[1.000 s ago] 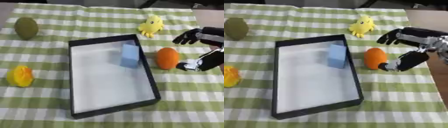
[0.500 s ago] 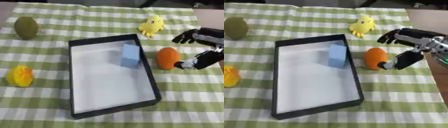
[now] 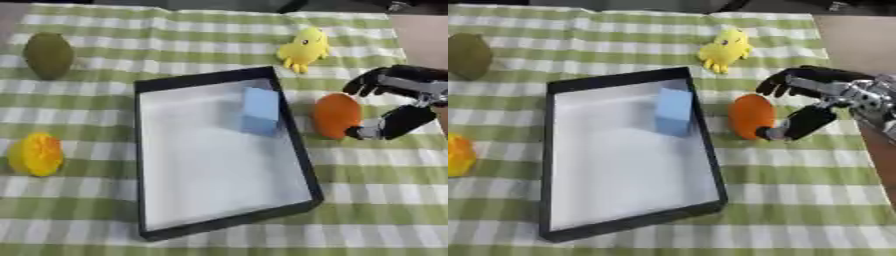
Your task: Pick up objects on the table and place them in the box.
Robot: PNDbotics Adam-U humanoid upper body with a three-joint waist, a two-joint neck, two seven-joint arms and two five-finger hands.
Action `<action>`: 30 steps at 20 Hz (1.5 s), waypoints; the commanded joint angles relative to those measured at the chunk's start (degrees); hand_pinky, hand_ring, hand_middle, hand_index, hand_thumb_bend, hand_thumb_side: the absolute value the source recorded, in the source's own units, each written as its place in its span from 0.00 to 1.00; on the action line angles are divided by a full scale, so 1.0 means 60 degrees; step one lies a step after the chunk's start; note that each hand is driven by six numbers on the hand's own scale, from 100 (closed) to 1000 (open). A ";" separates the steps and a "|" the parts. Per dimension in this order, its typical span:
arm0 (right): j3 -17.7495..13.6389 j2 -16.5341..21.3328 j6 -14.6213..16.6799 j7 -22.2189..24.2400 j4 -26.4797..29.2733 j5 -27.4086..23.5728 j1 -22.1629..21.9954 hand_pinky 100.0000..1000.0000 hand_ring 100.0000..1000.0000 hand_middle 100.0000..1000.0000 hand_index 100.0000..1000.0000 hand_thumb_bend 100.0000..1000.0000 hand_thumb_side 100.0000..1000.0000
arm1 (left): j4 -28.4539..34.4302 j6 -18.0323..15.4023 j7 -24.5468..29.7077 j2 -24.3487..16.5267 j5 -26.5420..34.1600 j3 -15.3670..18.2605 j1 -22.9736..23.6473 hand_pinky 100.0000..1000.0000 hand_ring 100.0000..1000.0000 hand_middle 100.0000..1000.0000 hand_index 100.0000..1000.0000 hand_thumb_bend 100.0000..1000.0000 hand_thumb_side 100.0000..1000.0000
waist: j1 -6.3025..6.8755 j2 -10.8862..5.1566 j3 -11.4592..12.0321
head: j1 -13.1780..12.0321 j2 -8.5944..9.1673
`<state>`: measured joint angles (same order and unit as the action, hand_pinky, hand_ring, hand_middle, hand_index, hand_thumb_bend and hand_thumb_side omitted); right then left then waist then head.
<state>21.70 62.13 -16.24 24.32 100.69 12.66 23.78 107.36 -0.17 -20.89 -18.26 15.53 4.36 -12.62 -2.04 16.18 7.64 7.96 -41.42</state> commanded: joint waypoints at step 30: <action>-0.0826 0.0641 0.0736 -0.1672 0.2257 0.0132 -0.0293 0.75 0.60 0.44 0.58 0.00 0.00 | 0.0327 0.0019 0.0037 -0.0466 0.0001 -0.0010 0.0140 0.83 0.84 0.79 0.77 0.05 0.74 | 0.0120 -0.0219 -0.0184 | -0.0135 0.0030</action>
<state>18.68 63.10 -12.61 14.68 112.36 13.58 21.62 108.46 -0.07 -20.63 -19.22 15.58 4.03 -11.58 -1.89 16.11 6.57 7.28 -41.24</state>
